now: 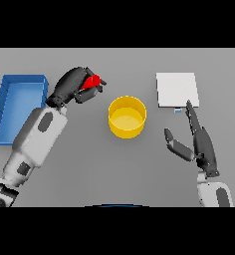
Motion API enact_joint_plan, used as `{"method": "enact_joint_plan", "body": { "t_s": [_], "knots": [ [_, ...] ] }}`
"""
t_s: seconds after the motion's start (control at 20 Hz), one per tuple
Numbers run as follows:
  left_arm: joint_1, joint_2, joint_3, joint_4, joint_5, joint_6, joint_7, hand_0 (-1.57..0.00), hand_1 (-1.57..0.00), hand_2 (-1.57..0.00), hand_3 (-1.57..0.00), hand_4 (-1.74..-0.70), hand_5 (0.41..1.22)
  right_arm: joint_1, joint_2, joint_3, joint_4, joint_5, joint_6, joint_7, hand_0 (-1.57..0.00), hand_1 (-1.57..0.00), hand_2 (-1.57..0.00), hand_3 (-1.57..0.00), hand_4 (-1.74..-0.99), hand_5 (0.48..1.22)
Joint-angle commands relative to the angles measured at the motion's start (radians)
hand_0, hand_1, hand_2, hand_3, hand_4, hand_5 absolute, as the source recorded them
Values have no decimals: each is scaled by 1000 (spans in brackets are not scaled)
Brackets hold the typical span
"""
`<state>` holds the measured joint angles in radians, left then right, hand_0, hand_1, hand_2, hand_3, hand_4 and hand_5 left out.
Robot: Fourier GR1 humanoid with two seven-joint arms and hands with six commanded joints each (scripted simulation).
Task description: Pick up the red beaker and tilt it to pour out 1 green nut into yellow bowl. Pick up the yellow bowl and place it on the metallic measuring scale.
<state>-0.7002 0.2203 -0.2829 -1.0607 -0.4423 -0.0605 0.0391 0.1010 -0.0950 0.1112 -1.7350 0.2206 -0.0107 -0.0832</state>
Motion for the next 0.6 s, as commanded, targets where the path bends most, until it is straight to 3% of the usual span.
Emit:
{"method": "enact_joint_plan", "body": {
  "t_s": [0.0, 0.1, 0.3, 0.35, 0.55],
  "knots": [
    [-16, 9, -31, -1, -33, -6, 5, -1570, -1570, -1570, -1569, -1740, 1139, 7, 2, 0, 7, -7, 7, -13, 1, 1, 1, 1, -1178, 667],
    [-60, 27, -101, -6, -108, -32, 58, -1570, -1570, -1570, -1570, -1740, 1162, 13, 12, 4, 11, -14, 11, -15, 1, 1, 1, 1, -1181, 669],
    [-139, 40, -241, 43, -248, -92, 99, -1571, -1571, -1571, -1571, -1741, 1197, 10, 20, 5, -2, -18, 7, -1, 1, 1, 1, 1, -1187, 676],
    [-152, 47, -274, 60, -276, -116, 95, -1571, -1571, -1571, -1571, -1689, 1202, 14, 20, 5, -7, -20, 7, 3, 1, 1, 1, 1, -1191, 675],
    [-257, 71, -381, 110, -369, -202, 69, -1571, -1571, -1571, -1362, -1714, 1213, 6, 34, -8, 9, -48, 9, 12, 1, 1, 1, 1, -1196, 666]
  ]
}}
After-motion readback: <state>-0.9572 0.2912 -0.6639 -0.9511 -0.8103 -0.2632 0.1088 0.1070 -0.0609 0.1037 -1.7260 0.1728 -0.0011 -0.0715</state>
